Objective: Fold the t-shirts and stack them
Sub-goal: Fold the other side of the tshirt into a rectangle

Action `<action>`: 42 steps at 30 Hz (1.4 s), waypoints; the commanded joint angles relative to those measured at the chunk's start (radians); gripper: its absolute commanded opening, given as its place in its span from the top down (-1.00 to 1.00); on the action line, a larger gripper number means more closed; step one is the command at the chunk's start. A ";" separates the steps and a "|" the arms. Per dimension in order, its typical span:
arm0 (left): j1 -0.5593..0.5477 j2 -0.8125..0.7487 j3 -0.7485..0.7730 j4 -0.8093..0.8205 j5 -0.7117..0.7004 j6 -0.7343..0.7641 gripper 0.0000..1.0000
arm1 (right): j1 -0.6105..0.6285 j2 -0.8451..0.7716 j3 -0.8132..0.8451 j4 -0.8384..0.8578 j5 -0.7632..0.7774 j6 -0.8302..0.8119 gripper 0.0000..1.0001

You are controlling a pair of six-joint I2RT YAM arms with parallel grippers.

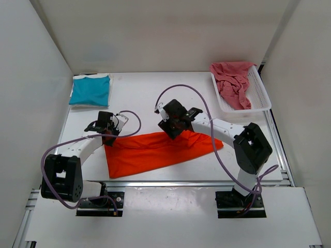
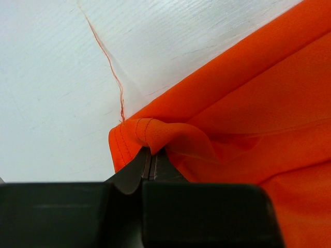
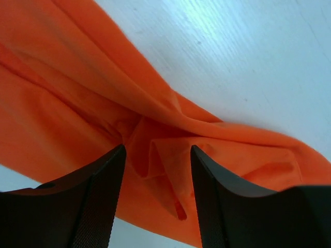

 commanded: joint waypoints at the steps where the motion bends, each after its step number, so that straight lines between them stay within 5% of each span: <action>1: -0.001 -0.043 -0.011 0.032 0.015 0.014 1.00 | 0.000 -0.022 0.009 -0.016 0.208 0.093 -0.17; 7: -0.006 -0.063 -0.039 0.064 0.003 0.031 1.00 | 0.003 0.052 0.107 -0.043 0.339 0.184 -0.19; 13: -0.007 -0.078 -0.052 0.084 0.004 0.044 1.00 | 0.000 0.083 0.141 -0.083 0.264 0.202 -0.24; 22: -0.004 -0.069 -0.057 0.112 0.023 0.060 1.00 | 0.009 0.078 0.118 -0.086 0.112 0.167 0.00; 25: -0.002 -0.064 -0.059 0.118 0.024 0.061 1.00 | 0.003 0.089 0.102 -0.077 0.133 0.173 0.19; 35: 0.007 -0.079 -0.065 0.104 0.018 0.057 1.00 | -0.032 0.167 0.137 -0.038 0.196 0.149 0.26; 37: 0.007 -0.086 -0.060 0.103 0.021 0.048 1.00 | -0.049 0.175 0.134 -0.042 0.195 0.155 0.36; 39: 0.008 -0.078 -0.053 0.109 0.018 0.049 1.00 | -0.063 0.179 0.140 -0.040 0.185 0.158 0.77; 42: 0.010 -0.078 -0.048 0.107 0.013 0.052 1.00 | -0.066 0.157 0.151 -0.035 0.190 0.140 1.00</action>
